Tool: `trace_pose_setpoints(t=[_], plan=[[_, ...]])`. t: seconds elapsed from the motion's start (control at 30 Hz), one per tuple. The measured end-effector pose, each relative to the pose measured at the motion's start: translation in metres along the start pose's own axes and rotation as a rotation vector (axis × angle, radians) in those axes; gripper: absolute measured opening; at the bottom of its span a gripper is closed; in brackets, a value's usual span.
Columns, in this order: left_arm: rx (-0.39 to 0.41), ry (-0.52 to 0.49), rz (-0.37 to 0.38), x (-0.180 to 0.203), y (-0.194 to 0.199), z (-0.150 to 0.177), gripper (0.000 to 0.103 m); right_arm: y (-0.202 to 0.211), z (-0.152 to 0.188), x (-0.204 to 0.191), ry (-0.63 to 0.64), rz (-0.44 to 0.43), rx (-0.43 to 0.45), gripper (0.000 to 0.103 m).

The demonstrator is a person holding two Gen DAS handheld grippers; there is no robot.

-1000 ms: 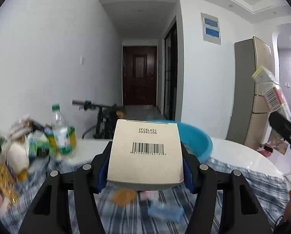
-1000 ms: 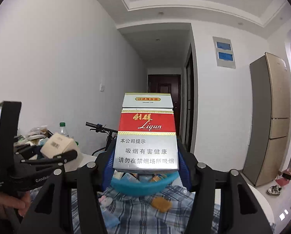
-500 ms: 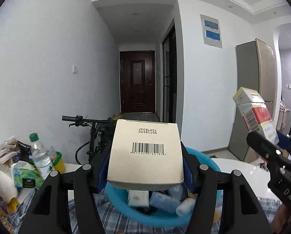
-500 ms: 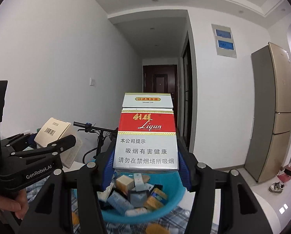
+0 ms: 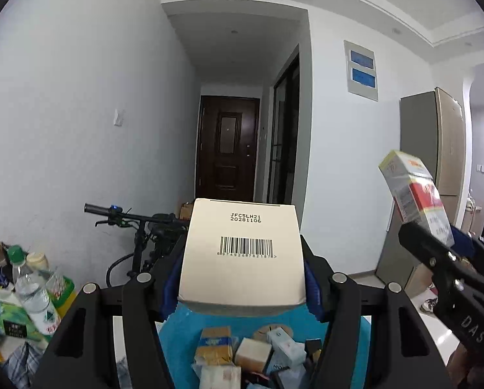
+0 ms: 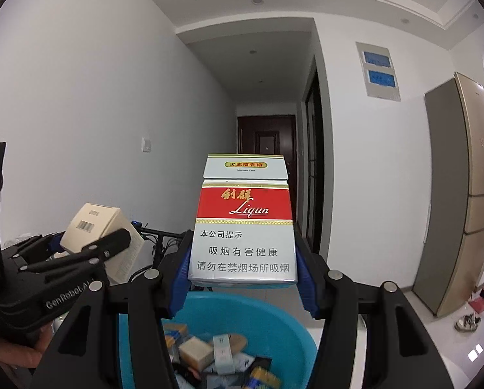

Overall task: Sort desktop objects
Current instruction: 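Lower both held boxes down into the blue basin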

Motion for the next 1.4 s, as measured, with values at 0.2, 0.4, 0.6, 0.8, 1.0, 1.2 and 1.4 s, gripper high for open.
trace_pose_setpoints(t=[0.2, 0.4, 0.6, 0.8, 1.0, 1.2, 1.4], plan=[[0.076, 0.015, -0.061, -0.018, 0.001, -0.001, 0.064, -0.021, -0.005, 0.003, -0.02, -0.008, -0.002, 0.054], [0.03, 0.054, -0.043, -0.032, -0.012, 0.001, 0.064, -0.031, 0.0, 0.009, -0.013, 0.001, -0.006, 0.055], [0.036, 0.087, -0.058, -0.04, -0.01, 0.005, 0.064, -0.033, 0.001, 0.013, -0.023, -0.001, -0.015, 0.055], [0.002, 0.09, -0.051, -0.039, -0.019, 0.009, 0.064, -0.039, 0.002, 0.012, -0.02, -0.023, -0.044, 0.055], [-0.088, 0.11, -0.034, -0.039, -0.037, 0.018, 0.064, -0.058, 0.008, 0.014, -0.014, -0.004, -0.141, 0.055], [-0.193, 0.078, -0.055, -0.034, -0.063, 0.029, 0.064, -0.077, 0.016, 0.024, -0.051, -0.006, -0.23, 0.054], [-0.378, 0.011, -0.034, -0.022, -0.1, 0.049, 0.064, -0.1, 0.032, 0.025, -0.043, -0.023, -0.368, 0.054]])
Point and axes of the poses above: each gripper's, at about its wrist camera, not at the fingertips, and y roughly against the way its jaws point, x to its right, z to its underside, the point moved 4 cm from there along -y, roughly the way its jaws point, and after that the axes turned 7 degrees about -x, right-handed, at the moved point
